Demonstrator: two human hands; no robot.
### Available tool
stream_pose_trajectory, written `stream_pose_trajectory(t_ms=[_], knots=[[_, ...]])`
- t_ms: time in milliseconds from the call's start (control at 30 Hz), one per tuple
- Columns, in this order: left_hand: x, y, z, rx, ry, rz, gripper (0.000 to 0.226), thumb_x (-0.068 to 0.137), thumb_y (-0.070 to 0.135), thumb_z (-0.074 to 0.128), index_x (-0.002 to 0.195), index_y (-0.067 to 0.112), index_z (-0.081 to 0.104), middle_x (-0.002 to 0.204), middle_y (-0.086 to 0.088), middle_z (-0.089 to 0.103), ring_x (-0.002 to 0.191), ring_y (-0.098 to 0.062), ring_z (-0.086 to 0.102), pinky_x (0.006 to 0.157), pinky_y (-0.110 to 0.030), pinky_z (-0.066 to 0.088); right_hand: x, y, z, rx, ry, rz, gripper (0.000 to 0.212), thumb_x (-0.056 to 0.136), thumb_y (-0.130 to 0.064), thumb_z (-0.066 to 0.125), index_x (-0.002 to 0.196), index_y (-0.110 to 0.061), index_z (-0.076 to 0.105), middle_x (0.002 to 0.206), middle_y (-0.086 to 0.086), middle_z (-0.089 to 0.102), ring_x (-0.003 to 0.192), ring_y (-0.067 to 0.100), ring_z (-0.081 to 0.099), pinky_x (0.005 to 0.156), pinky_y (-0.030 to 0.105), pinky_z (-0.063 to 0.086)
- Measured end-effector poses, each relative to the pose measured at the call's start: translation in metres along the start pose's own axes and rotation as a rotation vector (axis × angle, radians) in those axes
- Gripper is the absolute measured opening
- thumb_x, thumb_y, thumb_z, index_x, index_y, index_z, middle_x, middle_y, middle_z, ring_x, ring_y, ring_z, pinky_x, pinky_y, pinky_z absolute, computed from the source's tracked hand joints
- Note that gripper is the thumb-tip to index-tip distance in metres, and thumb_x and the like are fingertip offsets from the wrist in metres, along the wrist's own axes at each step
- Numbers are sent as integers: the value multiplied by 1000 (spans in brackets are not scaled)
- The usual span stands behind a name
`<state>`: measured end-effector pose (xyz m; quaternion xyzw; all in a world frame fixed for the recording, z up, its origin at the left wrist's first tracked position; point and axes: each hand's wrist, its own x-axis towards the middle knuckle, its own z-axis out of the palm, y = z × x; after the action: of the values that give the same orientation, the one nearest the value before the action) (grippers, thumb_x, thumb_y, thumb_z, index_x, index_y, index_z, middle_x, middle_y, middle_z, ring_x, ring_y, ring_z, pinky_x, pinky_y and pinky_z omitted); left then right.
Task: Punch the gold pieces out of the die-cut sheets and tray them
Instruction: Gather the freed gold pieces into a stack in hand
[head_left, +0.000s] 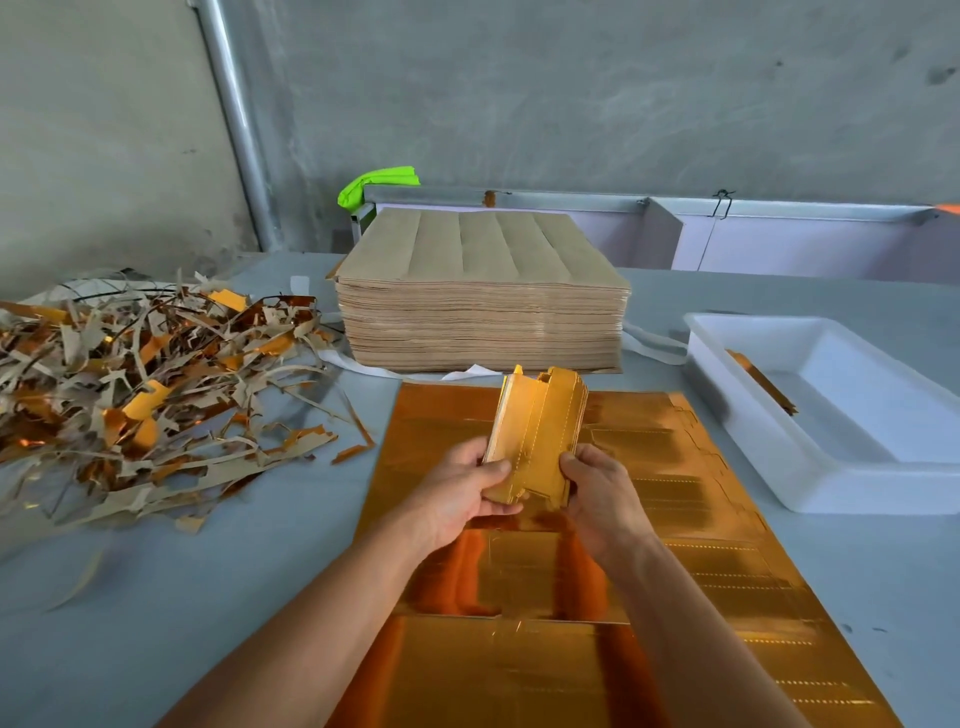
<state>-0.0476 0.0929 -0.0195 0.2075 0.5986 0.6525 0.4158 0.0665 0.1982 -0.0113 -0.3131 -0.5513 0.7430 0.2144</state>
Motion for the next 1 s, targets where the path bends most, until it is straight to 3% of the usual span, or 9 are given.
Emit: stream_pose_trajectory(t_ms=[100,267,400,467,567,667,767,900,1000], knots=[[0,4,-2,291,45,99,19,97,4,47,108,14,59,104,-8,66,87,-18,67,67,-27,57,1,-2,-9,-4,-2,-14,17,95,-6,50,107,-6,62,104,15,70,96,29,68,84,43,55],[-4,21,-6,886,37,316,11,99,11,44,92,15,53,85,-1,54,77,-13,59,70,-23,56,4,-16,-32,-119,41,-218,39,82,2,66,115,-17,59,103,6,70,101,23,65,89,42,52],[-8,36,-4,1242,31,542,12,98,13,46,96,20,55,78,8,52,71,-7,53,57,-13,36,5,-16,-42,-300,67,-347,44,81,0,69,112,-29,59,102,-8,66,95,8,63,69,23,55],[-7,37,-1,1317,-1,571,17,98,12,47,108,17,59,85,10,56,83,-10,57,63,-14,37,4,-14,-44,-363,26,-354,41,85,1,64,106,-33,59,100,-7,65,89,8,64,61,18,54],[-4,28,5,1202,45,503,35,95,12,54,129,22,53,122,2,60,115,-13,54,89,-22,45,2,-4,-41,-428,-48,-279,21,92,-3,55,95,-22,65,95,4,71,86,19,68,70,26,56],[-2,17,2,850,201,456,42,90,12,62,128,27,53,123,5,57,118,-11,51,94,-18,38,4,-2,-39,-399,-32,-282,21,93,-1,52,98,-18,65,96,2,72,91,15,68,78,31,56],[-1,2,3,539,229,354,42,89,12,63,123,34,52,126,6,52,117,-13,50,95,-23,45,5,0,-36,-421,-28,-303,23,94,0,50,104,-18,61,101,1,69,98,16,65,84,35,55],[0,-4,8,551,220,384,26,93,11,58,110,30,56,115,2,58,106,-12,55,72,-5,45,2,6,-32,-431,-4,-328,24,96,-2,47,111,-19,54,109,2,64,104,16,61,87,36,55],[-2,-4,4,652,163,422,21,94,9,56,110,22,57,114,0,59,106,-12,57,86,-14,48,1,8,-32,-477,15,-328,20,98,-4,43,113,-15,52,112,3,62,104,16,60,88,36,54]])
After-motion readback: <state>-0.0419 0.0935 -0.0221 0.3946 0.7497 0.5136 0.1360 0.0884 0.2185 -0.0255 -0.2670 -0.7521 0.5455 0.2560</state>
